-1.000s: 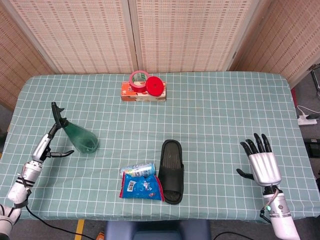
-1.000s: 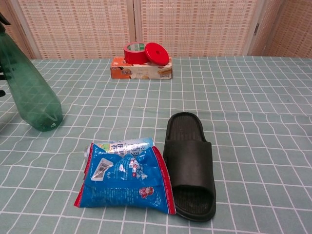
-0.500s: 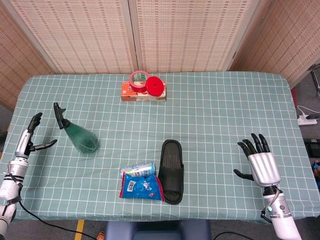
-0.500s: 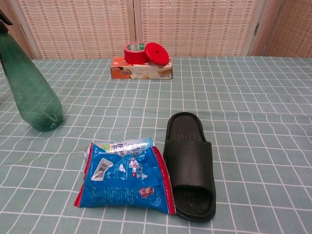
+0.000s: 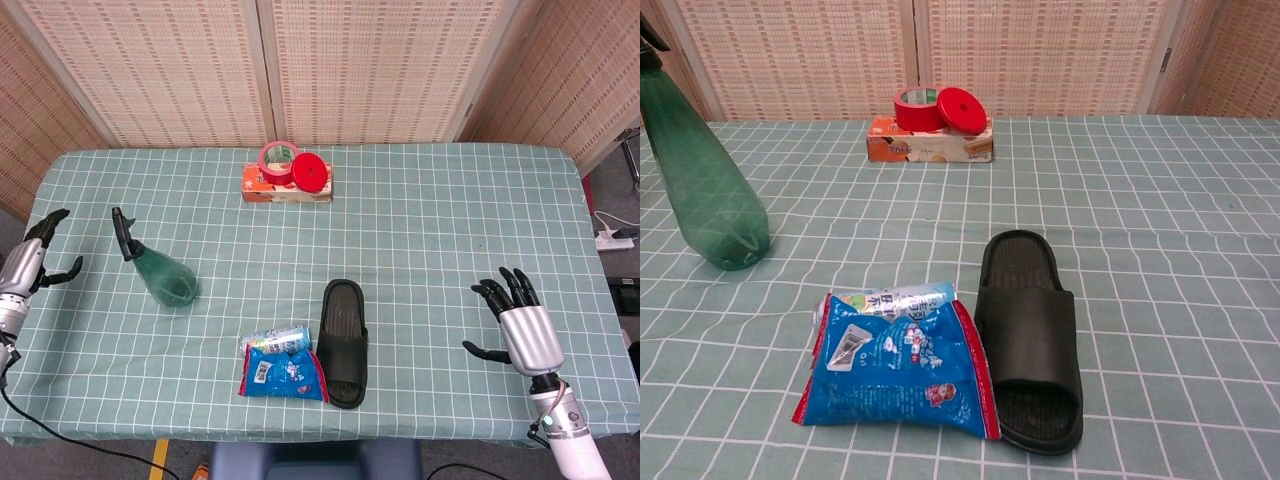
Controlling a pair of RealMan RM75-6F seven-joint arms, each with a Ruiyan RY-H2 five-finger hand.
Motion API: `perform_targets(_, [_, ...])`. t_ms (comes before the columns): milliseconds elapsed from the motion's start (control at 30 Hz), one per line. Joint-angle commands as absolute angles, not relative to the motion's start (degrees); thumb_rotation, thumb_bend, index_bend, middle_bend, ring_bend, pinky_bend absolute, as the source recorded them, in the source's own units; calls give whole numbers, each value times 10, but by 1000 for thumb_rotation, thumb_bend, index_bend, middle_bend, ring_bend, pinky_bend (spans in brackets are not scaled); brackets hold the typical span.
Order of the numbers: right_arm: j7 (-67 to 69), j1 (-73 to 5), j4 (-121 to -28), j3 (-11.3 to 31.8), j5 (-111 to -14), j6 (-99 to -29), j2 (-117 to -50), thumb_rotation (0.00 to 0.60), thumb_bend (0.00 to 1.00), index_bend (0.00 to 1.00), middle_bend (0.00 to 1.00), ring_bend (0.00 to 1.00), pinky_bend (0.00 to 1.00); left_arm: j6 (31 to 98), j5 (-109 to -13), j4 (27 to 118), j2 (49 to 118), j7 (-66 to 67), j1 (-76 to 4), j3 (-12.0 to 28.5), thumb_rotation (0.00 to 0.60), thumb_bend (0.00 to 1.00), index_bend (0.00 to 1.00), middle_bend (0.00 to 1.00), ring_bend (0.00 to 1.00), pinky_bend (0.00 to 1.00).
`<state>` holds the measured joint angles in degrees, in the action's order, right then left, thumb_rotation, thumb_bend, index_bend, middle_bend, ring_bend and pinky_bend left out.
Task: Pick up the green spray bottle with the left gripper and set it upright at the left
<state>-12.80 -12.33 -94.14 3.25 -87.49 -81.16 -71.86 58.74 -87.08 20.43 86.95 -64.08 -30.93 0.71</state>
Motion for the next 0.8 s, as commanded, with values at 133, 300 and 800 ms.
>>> perform_targets(133, [-79, -125, -936, 25, -892, -806, -706, 600, 0, 242, 187, 0, 9, 514, -789, 775, 572, -75, -331, 3, 600, 310, 30, 0, 0, 35])
perform_targets(300, [-54, -126, -931, 23, -898, -804, -701, 600, 0, 242, 187, 0, 0, 535, -670, 878, 556, 89, -321, 29, 600, 287, 20, 0, 0, 34])
perform_targets(800, [-32, -124, -932, 23, -898, -803, -695, 600, 0, 242, 187, 0, 0, 602, -521, 839, 641, 237, -324, 69, 600, 280, 1, 0, 0, 24])
